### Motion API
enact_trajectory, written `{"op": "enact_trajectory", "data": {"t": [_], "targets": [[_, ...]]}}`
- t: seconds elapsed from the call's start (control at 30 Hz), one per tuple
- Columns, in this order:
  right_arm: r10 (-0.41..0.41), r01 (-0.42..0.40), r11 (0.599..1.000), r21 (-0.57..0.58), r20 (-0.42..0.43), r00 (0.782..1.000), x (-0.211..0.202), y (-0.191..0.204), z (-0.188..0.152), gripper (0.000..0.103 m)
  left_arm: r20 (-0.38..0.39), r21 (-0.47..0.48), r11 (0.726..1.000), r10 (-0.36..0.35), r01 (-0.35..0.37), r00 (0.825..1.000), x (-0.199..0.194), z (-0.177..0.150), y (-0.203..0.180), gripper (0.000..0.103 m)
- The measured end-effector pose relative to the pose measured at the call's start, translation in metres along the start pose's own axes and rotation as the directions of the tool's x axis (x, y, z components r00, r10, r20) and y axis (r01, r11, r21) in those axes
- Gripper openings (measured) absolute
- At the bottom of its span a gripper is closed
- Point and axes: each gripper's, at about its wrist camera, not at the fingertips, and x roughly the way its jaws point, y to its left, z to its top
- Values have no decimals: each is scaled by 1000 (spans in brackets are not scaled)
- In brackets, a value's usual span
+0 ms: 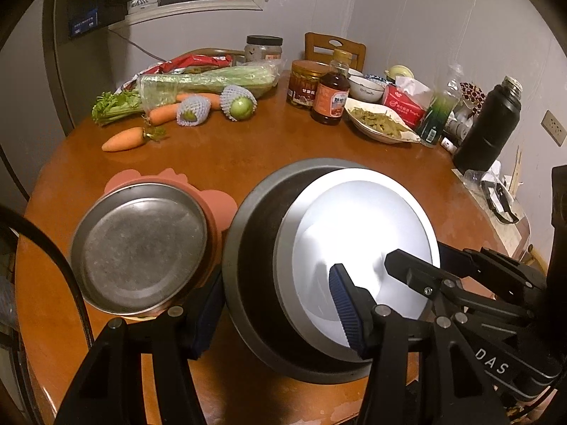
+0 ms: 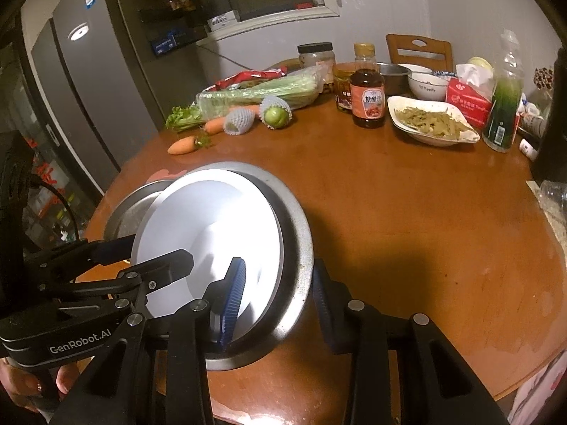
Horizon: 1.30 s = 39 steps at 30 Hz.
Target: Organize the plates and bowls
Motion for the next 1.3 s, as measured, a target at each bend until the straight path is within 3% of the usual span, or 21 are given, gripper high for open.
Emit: {"op": "enact_trajectory", "data": {"t": [0.63, 1.3], "targets": [[37, -35, 996, -78, 21, 999, 8, 52, 46, 39, 56, -46, 998, 43, -41, 997, -32, 30, 53, 58], [83, -76, 983, -168, 32, 996, 28, 119, 78, 39, 107, -116, 989, 99, -86, 989, -58, 33, 117, 58]]}}
